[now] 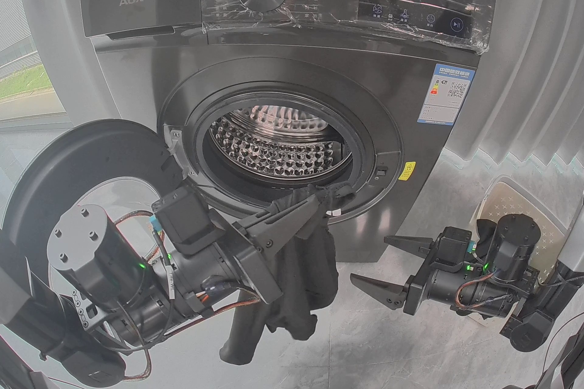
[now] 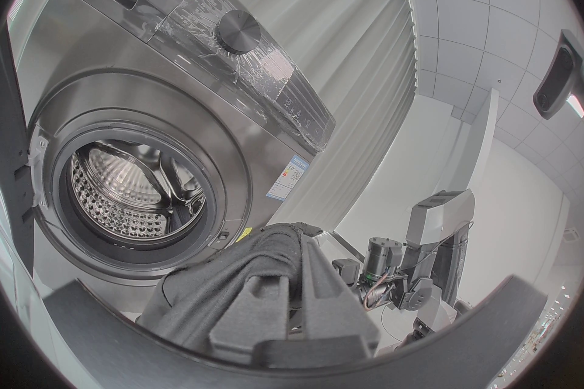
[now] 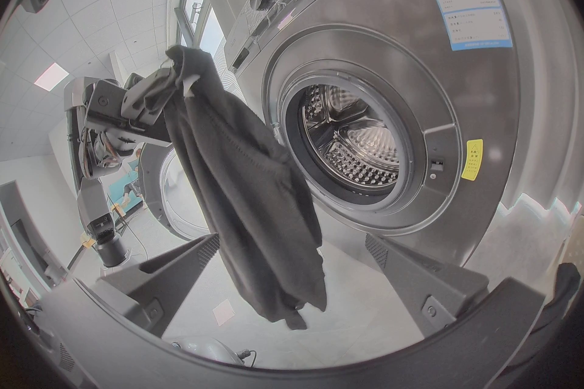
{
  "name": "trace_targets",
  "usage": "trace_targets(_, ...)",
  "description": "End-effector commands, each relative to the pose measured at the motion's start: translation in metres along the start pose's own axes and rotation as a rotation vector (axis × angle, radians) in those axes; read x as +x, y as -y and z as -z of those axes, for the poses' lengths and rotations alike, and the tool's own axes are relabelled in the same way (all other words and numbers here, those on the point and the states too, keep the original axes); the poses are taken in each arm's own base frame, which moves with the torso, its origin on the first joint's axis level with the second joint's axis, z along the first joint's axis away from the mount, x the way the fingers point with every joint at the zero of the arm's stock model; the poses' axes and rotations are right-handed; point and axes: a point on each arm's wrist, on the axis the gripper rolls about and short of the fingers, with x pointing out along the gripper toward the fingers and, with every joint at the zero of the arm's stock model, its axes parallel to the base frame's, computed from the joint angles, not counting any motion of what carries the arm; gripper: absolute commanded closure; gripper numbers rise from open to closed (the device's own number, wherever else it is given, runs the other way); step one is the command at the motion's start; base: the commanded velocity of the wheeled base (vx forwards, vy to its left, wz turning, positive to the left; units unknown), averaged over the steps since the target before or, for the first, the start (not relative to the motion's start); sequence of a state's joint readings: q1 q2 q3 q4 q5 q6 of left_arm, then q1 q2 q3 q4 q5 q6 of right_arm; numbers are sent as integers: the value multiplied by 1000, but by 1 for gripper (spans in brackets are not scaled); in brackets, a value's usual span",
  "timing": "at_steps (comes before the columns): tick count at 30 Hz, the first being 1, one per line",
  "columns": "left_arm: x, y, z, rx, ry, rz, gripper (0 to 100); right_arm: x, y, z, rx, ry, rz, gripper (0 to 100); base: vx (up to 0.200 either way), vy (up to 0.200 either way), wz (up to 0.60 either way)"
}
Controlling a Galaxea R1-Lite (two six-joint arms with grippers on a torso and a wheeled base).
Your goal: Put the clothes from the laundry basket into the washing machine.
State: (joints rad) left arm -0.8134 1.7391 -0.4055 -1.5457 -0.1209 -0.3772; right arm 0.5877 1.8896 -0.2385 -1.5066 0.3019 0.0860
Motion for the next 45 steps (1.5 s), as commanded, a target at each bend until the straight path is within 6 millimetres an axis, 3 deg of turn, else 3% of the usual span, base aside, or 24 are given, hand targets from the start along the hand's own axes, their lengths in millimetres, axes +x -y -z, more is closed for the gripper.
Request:
trace_targets(1,1,1,-2,3,10,6,100,6,0,5,1,-19,-9,0,0,0,0)
trace_targets(8,-1,5,-10,5,40,17,100,26,4,20,6,-53,-15,0,0,0,0)
trace_targets(15,2,9,-21,7,87,36,100,52,8,14,-9,-3,-27,0,0,0,0)
trace_targets(21,3,10,-25,5,102,43,100,65,10,22,-9,-13,-36,0,0,0,0)
trace_targets(24,3,10,-27,3,108,44,100,72,1,21,-14,-3,-72,0,0,0,0)
trace_targets(30,2,9,-26,5,105,40,100,76,-14,30,-11,-30,-118,0,0,0,0)
trace_targets(45,2,9,-27,8,109,39,100,74,-22,41,15,-79,-146,0,0,0,0)
